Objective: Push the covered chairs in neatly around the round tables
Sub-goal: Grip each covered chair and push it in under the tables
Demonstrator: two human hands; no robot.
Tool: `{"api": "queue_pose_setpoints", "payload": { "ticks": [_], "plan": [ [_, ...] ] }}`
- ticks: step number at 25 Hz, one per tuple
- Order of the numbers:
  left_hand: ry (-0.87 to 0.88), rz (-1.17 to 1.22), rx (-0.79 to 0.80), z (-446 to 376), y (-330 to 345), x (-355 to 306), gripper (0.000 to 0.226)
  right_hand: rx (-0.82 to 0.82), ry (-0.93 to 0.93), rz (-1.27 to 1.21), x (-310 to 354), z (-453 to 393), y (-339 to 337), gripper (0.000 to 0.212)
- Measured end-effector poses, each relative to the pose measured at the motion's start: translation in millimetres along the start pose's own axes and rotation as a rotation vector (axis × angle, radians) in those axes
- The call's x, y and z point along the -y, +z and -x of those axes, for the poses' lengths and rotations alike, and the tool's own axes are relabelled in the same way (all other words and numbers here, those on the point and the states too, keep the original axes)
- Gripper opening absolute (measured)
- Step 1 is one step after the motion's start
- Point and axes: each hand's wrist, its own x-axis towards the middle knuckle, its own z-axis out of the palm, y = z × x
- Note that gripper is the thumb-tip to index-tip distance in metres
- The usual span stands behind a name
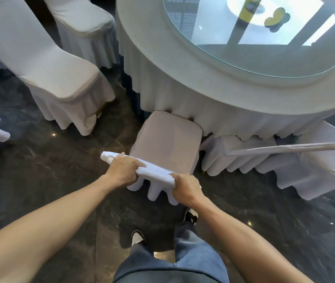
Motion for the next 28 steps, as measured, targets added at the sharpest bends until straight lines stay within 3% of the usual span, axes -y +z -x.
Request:
{"api": "queue_pose_setpoints", "payload": {
  "ticks": [5, 11, 15, 21, 28],
  "plan": [
    [-0.060, 0.079, -0.054, -69, -28, -76, 0.036, -0.031, 0.042, 0.109, -80, -42, -72, 0.025],
    [-0.120, 0.189, -0.036, -148, -54, -166, 0.042, -0.034, 0.006, 0.238, -184, -96, -143, 0.020],
    [-0.147, 0.148, -0.007, -176, -46, -210, 0.040, -0.020, -0.013, 0.270, -235, -111, -157, 0.027],
    [-0.145, 0.108, 0.022, -181, -22, -219, 0.051, -0.018, -0.036, 0.265, -257, -110, -143, 0.031],
    [-0.092, 0.098, -0.011, -170, -22, -216, 0.035, -0.024, -0.012, 0.212, -250, -98, -141, 0.034]
  ]
}}
